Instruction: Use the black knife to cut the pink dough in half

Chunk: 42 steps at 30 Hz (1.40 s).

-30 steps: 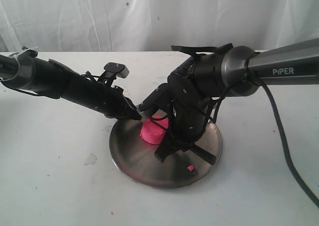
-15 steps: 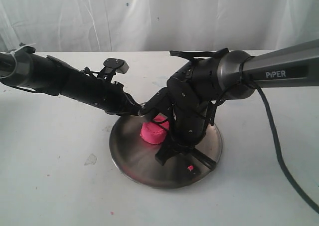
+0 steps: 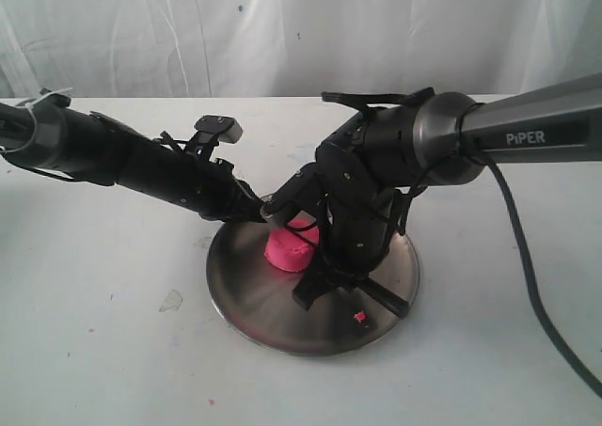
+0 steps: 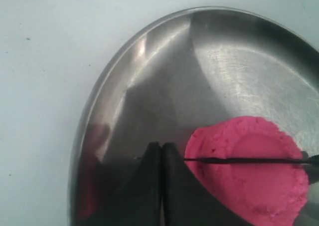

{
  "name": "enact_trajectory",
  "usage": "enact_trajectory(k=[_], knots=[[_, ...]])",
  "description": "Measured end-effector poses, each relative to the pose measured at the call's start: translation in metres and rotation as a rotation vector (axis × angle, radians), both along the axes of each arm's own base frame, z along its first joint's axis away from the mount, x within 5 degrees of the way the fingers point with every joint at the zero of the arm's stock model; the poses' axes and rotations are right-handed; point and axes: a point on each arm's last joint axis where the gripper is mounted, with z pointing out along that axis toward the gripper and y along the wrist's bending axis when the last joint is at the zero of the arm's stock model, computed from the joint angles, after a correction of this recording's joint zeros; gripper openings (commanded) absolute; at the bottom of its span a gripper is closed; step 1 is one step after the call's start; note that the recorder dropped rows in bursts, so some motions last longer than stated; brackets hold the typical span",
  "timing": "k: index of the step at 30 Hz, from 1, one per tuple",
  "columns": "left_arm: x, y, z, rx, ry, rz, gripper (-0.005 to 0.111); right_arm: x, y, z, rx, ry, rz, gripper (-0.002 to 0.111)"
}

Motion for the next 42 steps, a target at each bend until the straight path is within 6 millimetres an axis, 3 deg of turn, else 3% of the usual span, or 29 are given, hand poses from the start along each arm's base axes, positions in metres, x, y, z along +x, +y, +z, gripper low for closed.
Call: enact_trajectory(k=[14,25,35,42], knots=[[0.0,0.0,-0.008,0.001,0.019,0.0,0.0,-0.001,-0.001,0.008,0.006,-0.011,0.004,0.0],[-0.001,-0.001,-0.007,-0.009,0.024,-0.008,0.0,0.0,0.0,-0.005,-0.013,0.013,0.004,0.0],[-0.004,0.0,0.027,-0.007,-0.056,-0.033,0.0,0.001,0.001,-0.007,-0.007,0.009,0.007,0.0],[-0.004,0.001,0.001,0.033,0.01,-0.044,0.0,0.001,0.001,-0.007,-0.007,0.009,0.009,0.0]])
